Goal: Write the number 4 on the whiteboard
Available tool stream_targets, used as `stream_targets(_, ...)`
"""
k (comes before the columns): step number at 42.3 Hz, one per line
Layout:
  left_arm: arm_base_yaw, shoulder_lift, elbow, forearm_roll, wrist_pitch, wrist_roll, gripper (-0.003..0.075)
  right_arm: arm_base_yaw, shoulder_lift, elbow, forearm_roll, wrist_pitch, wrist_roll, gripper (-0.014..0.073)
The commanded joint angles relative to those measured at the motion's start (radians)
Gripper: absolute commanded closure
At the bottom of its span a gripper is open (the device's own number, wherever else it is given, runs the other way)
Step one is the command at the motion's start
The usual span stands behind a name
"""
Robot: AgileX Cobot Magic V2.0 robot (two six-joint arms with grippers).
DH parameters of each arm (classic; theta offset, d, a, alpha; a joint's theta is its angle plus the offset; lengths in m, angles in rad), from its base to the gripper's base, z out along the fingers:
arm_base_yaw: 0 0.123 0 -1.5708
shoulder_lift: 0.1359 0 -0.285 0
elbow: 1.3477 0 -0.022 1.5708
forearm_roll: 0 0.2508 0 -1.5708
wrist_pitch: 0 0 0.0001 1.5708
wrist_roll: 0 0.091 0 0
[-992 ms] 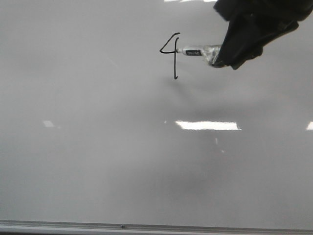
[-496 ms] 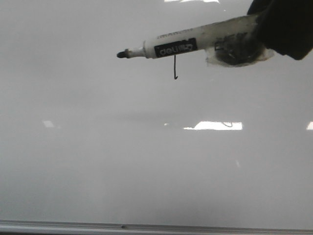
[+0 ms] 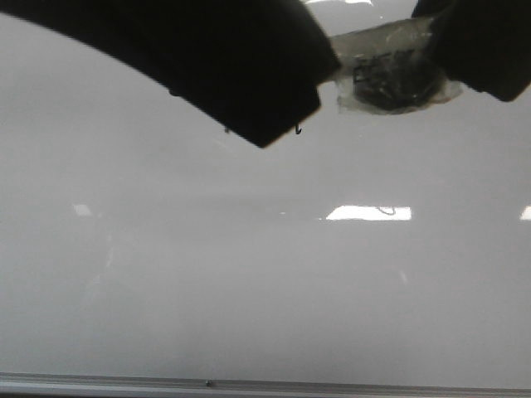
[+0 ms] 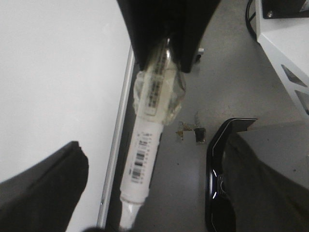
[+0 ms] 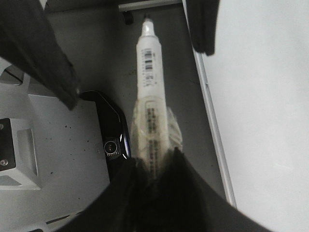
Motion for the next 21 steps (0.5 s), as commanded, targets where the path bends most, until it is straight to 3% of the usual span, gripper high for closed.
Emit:
stream_targets(1,-0.010,-0.002,-0.028,-0.029,-0.074,0.001,0.0176,0.001,-0.022,-0.029,0.038,-0.029,-0.016,0.0643)
stream_targets(7,-0.010,0.006,-0.028,-0.029,-0.074,0.001,0.0272,0.001,-0.022,-0.029,0.038,-0.029,-0.016,0.0643)
stream_targets(14,-0.010,0.006,-0.028,-0.029,-0.074,0.001,0.0473,0.001,-0.022,-0.029,0.038,-0.028,-0.016,0.0643)
stream_targets(21,-0.010,0.006,-0.028,-0.029,-0.074,0.001,0.0608,0.001,-0.022,-0.029,0.038,-0.028,-0.016,0.0643)
